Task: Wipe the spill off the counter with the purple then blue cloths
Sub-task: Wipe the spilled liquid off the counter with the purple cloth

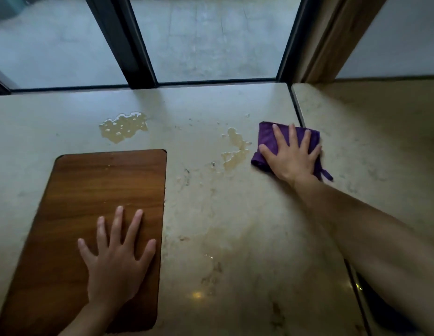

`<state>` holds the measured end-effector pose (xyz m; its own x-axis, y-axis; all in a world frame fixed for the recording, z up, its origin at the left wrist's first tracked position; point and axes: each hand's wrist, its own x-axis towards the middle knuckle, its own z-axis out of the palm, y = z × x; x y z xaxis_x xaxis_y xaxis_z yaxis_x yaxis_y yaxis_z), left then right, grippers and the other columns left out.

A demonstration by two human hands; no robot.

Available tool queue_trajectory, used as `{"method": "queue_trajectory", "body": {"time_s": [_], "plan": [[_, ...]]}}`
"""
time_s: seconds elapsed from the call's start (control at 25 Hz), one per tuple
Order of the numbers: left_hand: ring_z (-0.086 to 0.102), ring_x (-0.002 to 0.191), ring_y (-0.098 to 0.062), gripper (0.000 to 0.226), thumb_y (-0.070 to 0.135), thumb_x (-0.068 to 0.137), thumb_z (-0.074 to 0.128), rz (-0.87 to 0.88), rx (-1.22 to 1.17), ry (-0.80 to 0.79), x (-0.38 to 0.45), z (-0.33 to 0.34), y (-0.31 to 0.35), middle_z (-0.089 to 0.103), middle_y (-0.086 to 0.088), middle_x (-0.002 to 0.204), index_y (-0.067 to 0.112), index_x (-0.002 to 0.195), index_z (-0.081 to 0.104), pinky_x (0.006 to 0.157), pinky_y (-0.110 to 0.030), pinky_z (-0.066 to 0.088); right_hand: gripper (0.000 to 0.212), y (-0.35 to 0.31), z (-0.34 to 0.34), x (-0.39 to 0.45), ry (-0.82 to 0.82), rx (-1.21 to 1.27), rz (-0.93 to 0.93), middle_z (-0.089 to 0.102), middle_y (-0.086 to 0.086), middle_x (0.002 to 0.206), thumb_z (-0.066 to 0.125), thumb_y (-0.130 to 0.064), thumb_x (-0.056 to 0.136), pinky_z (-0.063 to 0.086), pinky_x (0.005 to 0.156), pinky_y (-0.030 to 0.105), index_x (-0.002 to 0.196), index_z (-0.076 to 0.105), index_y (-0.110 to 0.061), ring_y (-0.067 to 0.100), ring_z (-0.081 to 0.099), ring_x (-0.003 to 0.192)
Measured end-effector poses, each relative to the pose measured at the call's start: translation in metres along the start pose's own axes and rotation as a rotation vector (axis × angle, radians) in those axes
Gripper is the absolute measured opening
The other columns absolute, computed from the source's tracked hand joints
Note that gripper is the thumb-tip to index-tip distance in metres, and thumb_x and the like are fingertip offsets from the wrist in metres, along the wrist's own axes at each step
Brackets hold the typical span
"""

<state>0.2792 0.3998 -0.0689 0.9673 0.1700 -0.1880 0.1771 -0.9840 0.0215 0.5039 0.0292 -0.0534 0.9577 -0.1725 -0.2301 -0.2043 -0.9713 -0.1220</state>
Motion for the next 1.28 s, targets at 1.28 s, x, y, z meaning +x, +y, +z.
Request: {"method": "queue_trajectory", "body": {"time_s": [1.28], "plan": [[-0.003, 0.149, -0.040, 0.071, 0.075, 0.089, 0.014, 0.104, -0.152, 0.041, -0.004, -0.005, -0.008, -0.001, -0.003, 0.166, 0.044, 0.153, 0.008, 0.107, -0.078, -0.001, 0.071, 0.014, 0.099, -0.460, -0.017, 0.028, 0.322, -0.015, -0.010, 0.164, -0.007, -0.077, 0.081, -0.003, 0.118, 0.062, 0.147, -0.019, -0.053, 0.029, -0.014, 0.151]]}}
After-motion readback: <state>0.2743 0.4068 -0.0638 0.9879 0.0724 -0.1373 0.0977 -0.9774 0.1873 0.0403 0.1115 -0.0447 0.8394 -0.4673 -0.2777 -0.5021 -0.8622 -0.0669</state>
